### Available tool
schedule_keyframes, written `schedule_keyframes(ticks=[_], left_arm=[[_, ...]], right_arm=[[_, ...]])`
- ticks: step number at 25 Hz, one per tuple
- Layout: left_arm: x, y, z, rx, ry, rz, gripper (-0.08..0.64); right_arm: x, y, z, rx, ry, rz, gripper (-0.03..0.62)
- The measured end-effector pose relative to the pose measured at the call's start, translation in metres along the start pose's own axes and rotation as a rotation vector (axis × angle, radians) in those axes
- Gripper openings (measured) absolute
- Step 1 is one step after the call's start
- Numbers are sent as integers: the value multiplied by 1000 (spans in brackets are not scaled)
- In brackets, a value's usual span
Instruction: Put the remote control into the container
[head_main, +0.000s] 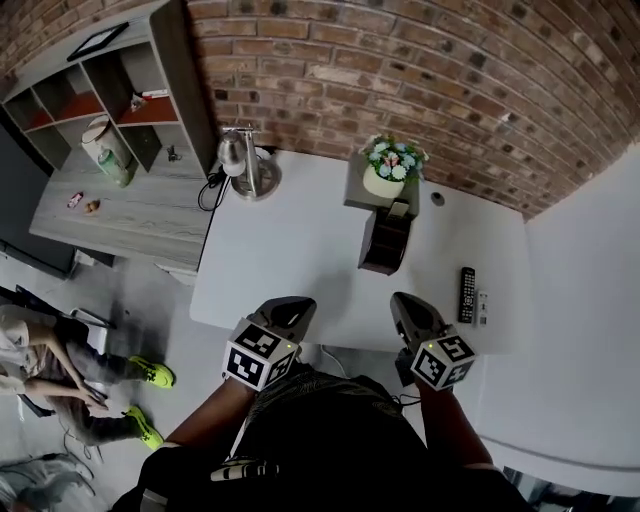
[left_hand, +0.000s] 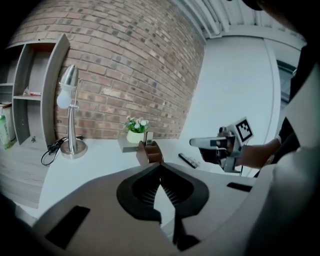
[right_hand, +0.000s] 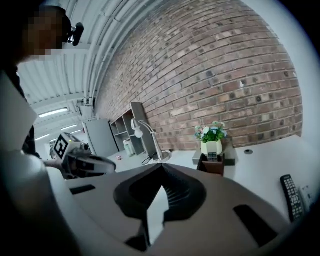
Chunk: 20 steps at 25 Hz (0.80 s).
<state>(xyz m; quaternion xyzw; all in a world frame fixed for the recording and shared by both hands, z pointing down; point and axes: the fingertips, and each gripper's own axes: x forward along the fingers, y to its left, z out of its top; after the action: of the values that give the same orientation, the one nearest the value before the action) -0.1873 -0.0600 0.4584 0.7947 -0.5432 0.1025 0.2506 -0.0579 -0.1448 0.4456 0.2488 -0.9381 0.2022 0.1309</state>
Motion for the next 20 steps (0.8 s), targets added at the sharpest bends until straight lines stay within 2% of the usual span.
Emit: schedule_keyframes(ticks=[3, 6, 11, 16, 20], left_arm=[[-4, -24, 13, -15, -58, -15, 6], [-7, -55, 17, -18, -77, -32, 5], [0, -113, 11, 20, -66, -42, 5], [6, -160, 5, 34, -88, -34, 5], [4, -181, -17, 42, -63, -27, 5]], right_arm=[[-36, 14, -14, 32, 20, 13, 8], [-66, 21, -17, -12, 11, 7, 8], [-121, 22, -34, 30, -11, 8, 8], [-158, 21, -54, -49, 1, 5, 8], [-176, 23, -67, -66, 3, 24, 8]])
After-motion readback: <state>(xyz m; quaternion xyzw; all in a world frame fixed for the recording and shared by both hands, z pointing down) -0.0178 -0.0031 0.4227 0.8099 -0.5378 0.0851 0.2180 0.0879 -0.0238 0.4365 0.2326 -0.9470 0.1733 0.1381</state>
